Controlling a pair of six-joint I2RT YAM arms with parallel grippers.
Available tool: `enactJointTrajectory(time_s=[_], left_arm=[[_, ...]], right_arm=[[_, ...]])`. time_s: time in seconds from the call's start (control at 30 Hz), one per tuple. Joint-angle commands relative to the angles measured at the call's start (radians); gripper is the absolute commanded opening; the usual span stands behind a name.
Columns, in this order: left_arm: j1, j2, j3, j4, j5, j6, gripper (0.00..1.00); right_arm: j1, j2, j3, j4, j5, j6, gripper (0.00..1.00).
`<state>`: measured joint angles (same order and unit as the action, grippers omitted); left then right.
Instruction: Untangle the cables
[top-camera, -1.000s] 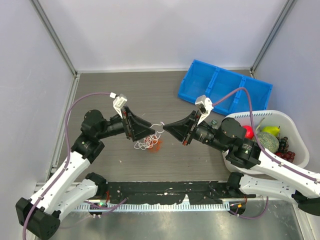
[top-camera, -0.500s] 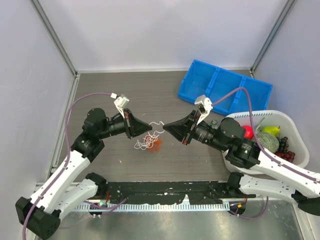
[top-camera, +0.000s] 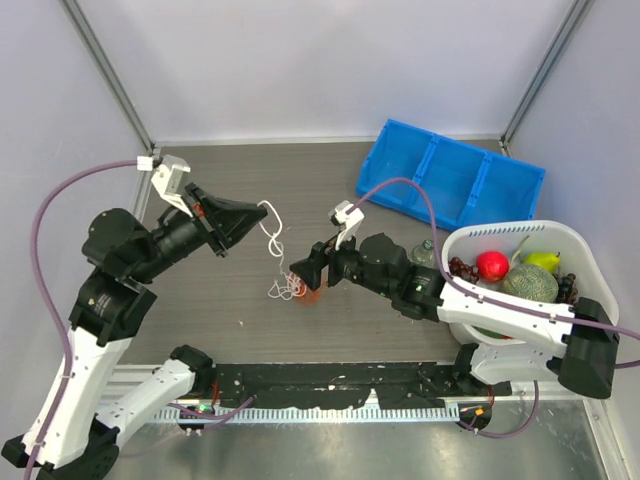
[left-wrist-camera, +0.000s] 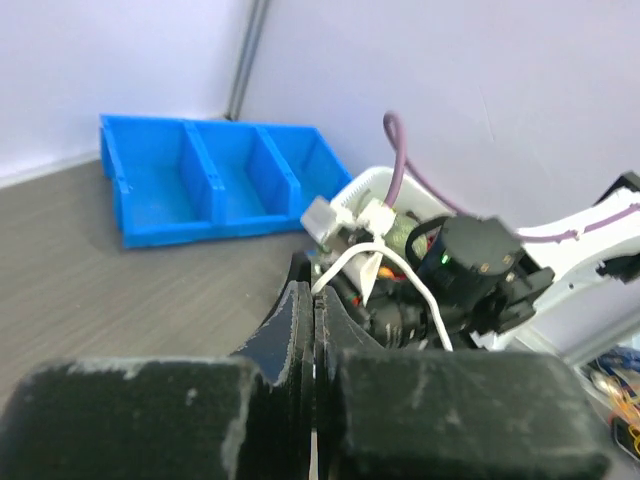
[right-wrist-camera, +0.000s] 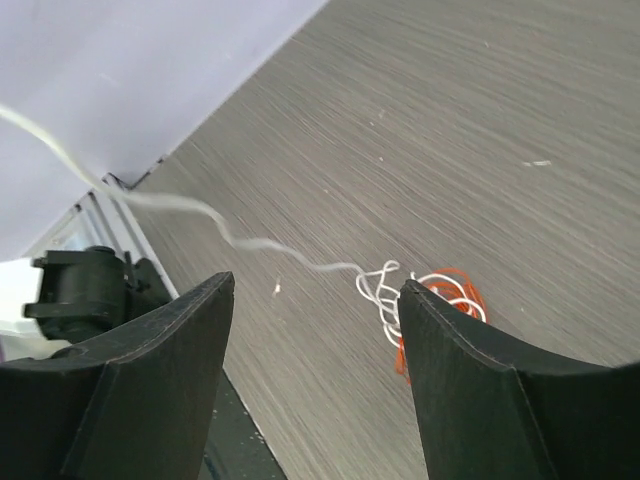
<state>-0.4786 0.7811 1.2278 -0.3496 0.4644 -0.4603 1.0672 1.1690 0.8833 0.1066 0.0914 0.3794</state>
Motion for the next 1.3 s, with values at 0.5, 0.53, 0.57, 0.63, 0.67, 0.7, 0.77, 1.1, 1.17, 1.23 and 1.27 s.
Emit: enactJointTrajectory(time_s=[0.5, 0.53, 0.57, 0.63, 0.67, 0.7, 0.77, 1.1, 1.17, 1.23, 1.27], left_arm=[[-0.005, 0.064, 0.337, -0.084, -0.119, 0.026, 0.00], [-0.005, 0.072, 0.364, -0.086, -0.124, 0.029, 0.00], [-0.003, 0.078, 0.393, -0.085, -0.128, 0.031, 0.00], [-0.003, 0.092, 0.449, -0.078, -0.133, 0.032, 0.00], [-0.003, 0.099, 0.473, -0.074, -0.132, 0.032, 0.00], [-0.003, 0.110, 0.501, -0.075, -0.129, 0.032, 0.00], [-0.003, 0.125, 0.544, -0.078, -0.127, 0.031, 0.00], [-0.003, 0.193, 0.740, 0.001, -0.148, -0.041, 0.00], [-0.003, 0.222, 0.823, 0.003, -0.151, -0.041, 0.00], [-0.002, 0.248, 0.901, -0.002, -0.156, -0.034, 0.00], [-0.003, 0.263, 0.941, -0.005, -0.162, -0.025, 0.00]], right_arm=[[0.005, 0.409, -0.110, 0.619, -0.030, -0.209, 0.68], [0.005, 0.444, -0.112, 0.661, 0.005, -0.203, 0.66], [0.005, 0.458, -0.112, 0.676, 0.022, -0.200, 0.62], [0.005, 0.501, -0.113, 0.726, 0.036, -0.191, 0.55], [0.007, 0.526, -0.112, 0.752, 0.036, -0.186, 0.54], [0.004, 0.537, -0.116, 0.762, 0.033, -0.175, 0.52], [0.005, 0.566, -0.110, 0.769, 0.024, -0.162, 0.53], [-0.001, 0.768, -0.069, 0.892, 0.096, -0.119, 0.45], [-0.003, 0.799, -0.070, 0.909, 0.106, -0.102, 0.41], [-0.004, 0.822, -0.079, 0.924, 0.131, -0.089, 0.38], [-0.006, 0.830, -0.093, 0.935, 0.140, -0.082, 0.37]])
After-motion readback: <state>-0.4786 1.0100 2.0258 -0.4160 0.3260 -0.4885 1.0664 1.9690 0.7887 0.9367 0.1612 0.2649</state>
